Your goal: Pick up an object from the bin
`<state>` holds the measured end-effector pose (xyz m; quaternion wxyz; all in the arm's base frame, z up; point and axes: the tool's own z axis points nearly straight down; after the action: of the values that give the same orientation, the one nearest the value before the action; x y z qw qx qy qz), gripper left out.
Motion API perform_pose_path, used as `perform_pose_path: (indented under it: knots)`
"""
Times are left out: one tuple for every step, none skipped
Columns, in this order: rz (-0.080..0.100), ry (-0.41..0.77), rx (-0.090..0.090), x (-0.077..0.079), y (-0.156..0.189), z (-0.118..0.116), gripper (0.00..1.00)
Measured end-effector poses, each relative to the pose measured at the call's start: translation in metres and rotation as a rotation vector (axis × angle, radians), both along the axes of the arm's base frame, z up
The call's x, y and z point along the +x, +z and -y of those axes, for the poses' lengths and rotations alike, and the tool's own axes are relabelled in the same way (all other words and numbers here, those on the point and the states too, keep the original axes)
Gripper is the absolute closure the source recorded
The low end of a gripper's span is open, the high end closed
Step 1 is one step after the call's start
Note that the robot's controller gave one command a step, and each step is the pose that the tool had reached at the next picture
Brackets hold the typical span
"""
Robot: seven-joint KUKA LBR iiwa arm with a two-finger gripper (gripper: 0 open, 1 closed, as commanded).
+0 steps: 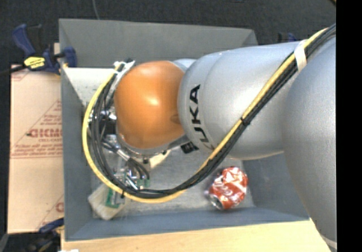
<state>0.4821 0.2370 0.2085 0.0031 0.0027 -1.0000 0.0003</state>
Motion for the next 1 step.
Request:
perform_pose_path:
  knots:
    - [0.008,-0.007,0.002,0.0022,0.0046,0.0014,0.0]
